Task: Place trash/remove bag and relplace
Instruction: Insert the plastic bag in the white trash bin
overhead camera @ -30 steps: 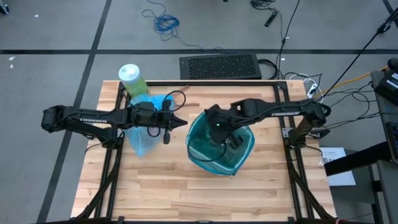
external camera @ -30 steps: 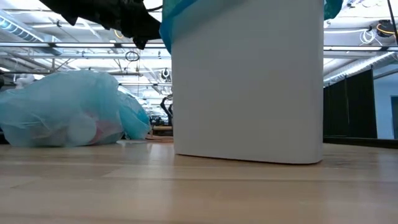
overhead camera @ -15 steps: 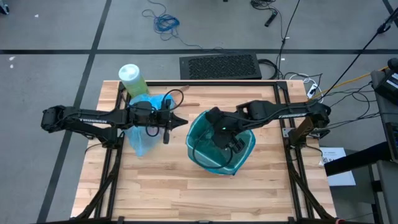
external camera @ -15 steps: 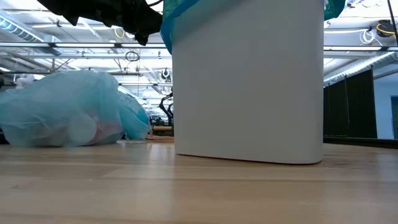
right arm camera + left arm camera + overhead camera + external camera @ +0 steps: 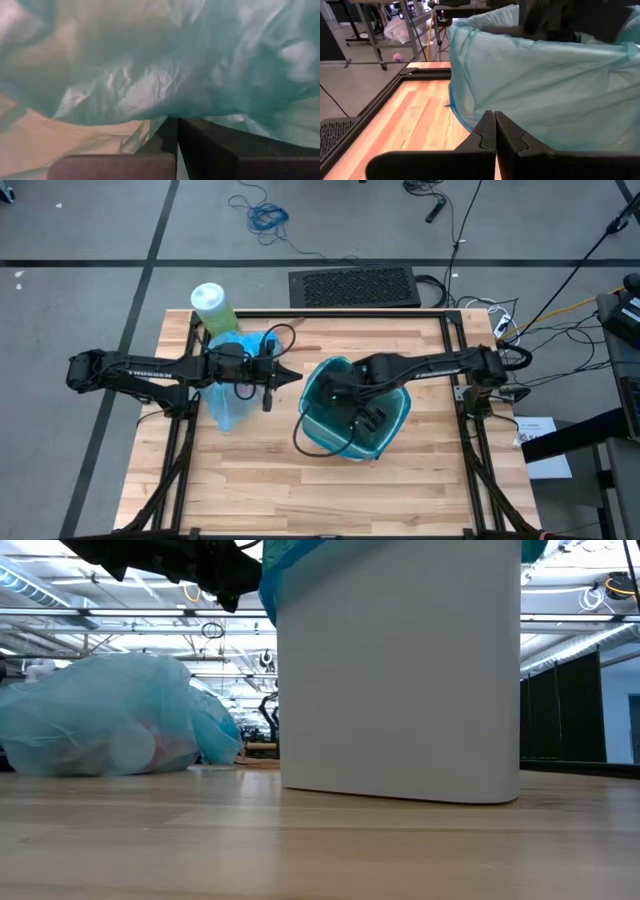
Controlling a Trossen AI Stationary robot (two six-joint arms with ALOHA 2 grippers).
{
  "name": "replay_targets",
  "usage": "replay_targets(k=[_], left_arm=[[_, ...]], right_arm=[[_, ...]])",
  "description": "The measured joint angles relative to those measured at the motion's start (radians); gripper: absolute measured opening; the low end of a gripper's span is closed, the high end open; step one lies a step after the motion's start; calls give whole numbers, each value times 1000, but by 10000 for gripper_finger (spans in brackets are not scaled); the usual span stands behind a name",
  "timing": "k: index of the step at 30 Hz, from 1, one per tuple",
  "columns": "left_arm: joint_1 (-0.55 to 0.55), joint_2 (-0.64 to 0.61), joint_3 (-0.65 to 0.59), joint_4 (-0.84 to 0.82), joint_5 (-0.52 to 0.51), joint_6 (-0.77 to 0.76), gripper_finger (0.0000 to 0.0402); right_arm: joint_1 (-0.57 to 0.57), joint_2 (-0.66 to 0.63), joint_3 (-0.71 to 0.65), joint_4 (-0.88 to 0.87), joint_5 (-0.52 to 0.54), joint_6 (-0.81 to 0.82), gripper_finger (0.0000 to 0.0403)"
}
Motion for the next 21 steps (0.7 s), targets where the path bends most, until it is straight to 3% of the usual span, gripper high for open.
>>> replay_targets(k=[13,21], left_arm=[[0,0,0,-3,0,3,0],[0,0,0,30,0,5,0]], right_arm=[[-1,84,0,-34,-47,26,0],[9,36,0,-39,-40,48,0]])
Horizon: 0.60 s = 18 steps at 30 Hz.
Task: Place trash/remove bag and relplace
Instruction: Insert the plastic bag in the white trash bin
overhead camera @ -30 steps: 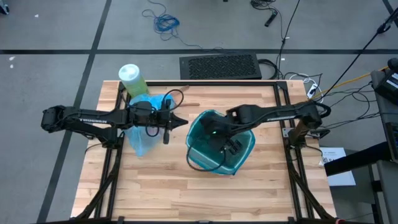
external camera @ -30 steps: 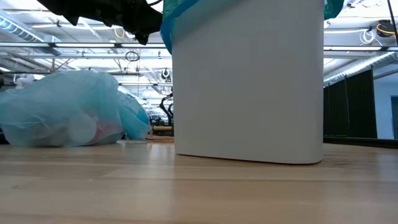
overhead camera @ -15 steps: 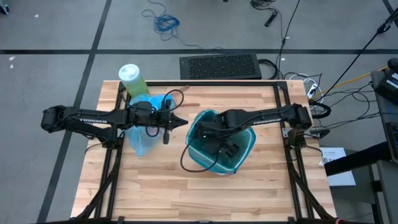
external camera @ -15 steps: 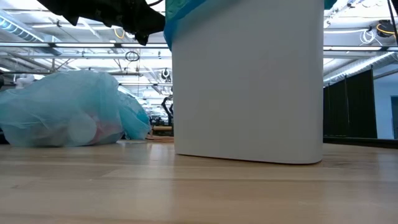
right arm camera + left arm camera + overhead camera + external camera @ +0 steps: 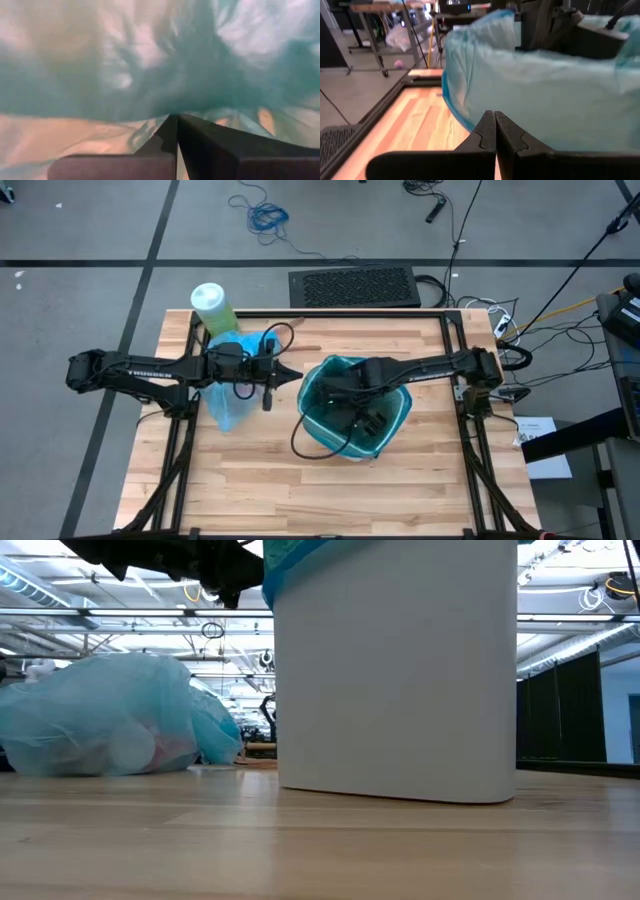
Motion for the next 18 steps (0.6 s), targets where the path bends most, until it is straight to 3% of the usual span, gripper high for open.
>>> replay_targets(k=[8,14,18], left_arm=[[0,0,0,89,9,1,0],[2,-6,0,219,102,29,0],[9,-13,2,247,108,44,0]], right_arm=[[0,-75,2,23,24,35,0],[-1,-28,1,4,18,53,0],[-1,-12,0,-4,18,56,0]])
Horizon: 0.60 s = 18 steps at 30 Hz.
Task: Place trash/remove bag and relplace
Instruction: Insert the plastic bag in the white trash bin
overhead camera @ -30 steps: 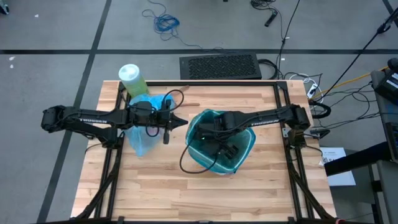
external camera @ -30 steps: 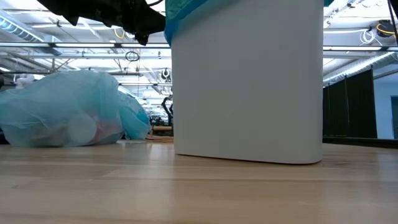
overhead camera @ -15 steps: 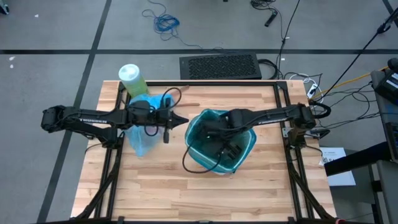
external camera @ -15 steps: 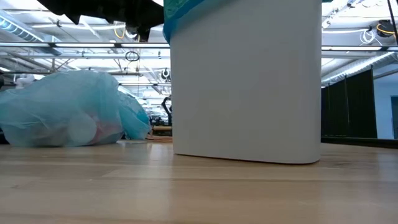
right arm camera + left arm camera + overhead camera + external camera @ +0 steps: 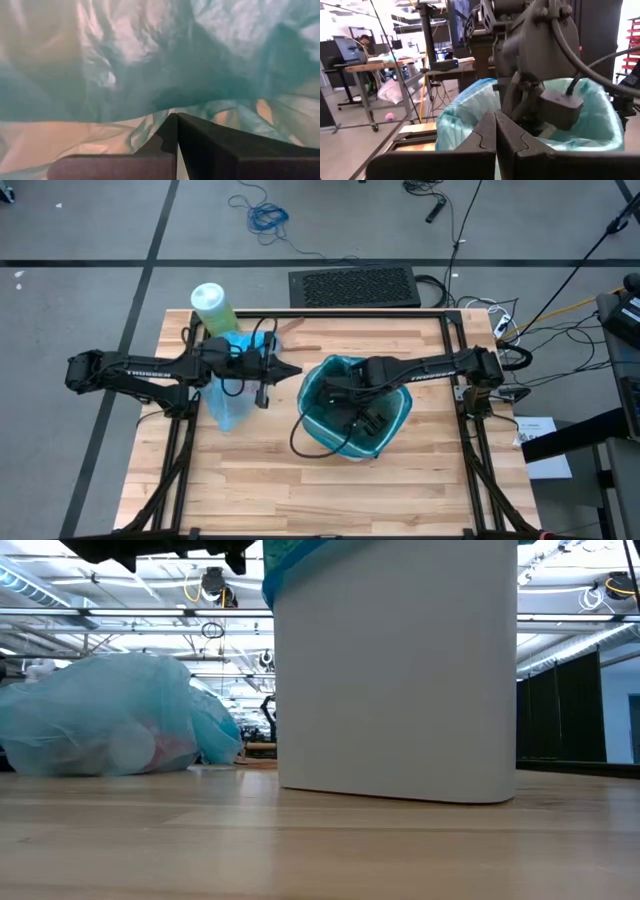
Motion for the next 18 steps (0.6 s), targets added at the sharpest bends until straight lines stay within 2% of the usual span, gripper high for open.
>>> replay_targets(k=[4,8,11,16,18], left_arm=[[-5,-1,0,5,33,0,0],[-9,-1,5,69,91,0,0],[-11,-1,57,47,105,-15,0],[-11,7,208,-234,120,-9,0],[-11,12,271,-344,120,11,0]], right_arm=[[3,-36,6,11,4,3,0],[8,-74,69,12,5,21,0],[18,-96,129,12,6,27,0],[32,-108,258,-24,8,62,0],[36,-107,320,-75,43,105,0]])
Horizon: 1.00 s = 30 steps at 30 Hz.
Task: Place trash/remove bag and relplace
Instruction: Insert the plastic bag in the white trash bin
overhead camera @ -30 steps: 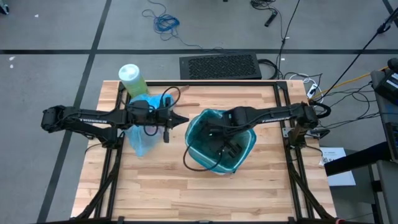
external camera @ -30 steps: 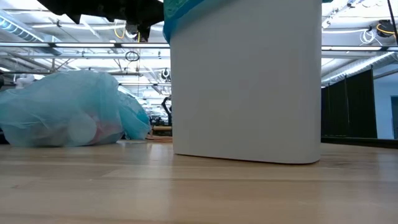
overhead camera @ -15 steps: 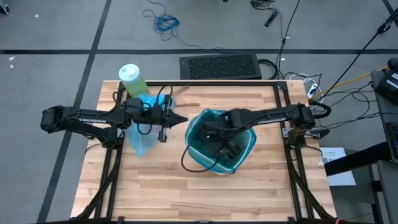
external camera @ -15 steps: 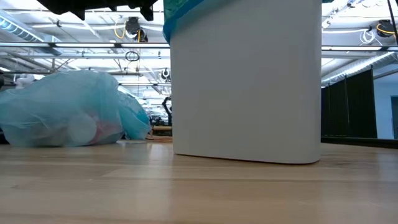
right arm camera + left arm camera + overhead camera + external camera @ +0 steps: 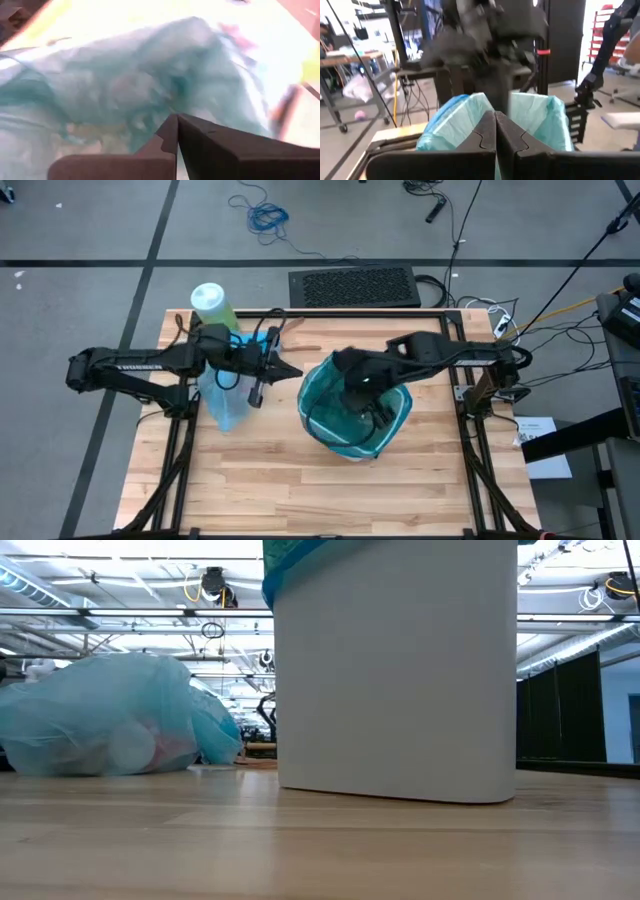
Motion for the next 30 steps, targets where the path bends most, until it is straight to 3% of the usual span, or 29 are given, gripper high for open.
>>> replay_targets(k=[5,10,15,20,25,30], left_arm=[[-12,0,81,-119,-16,40,0],[-13,8,122,-128,-18,45,0],[-13,35,167,-233,-35,44,0],[-13,52,207,-302,-72,49,0],[-37,68,208,-388,-71,75,0],[-142,61,208,-566,-149,192,0]], right_arm=[[2,-4,154,-200,185,209,0],[-90,-39,164,-236,187,486,0],[-172,-97,121,-231,163,583,0],[-226,-165,12,-233,92,648,0],[-242,-246,-187,-232,88,725,0],[-241,-368,-396,-234,101,826,0]])
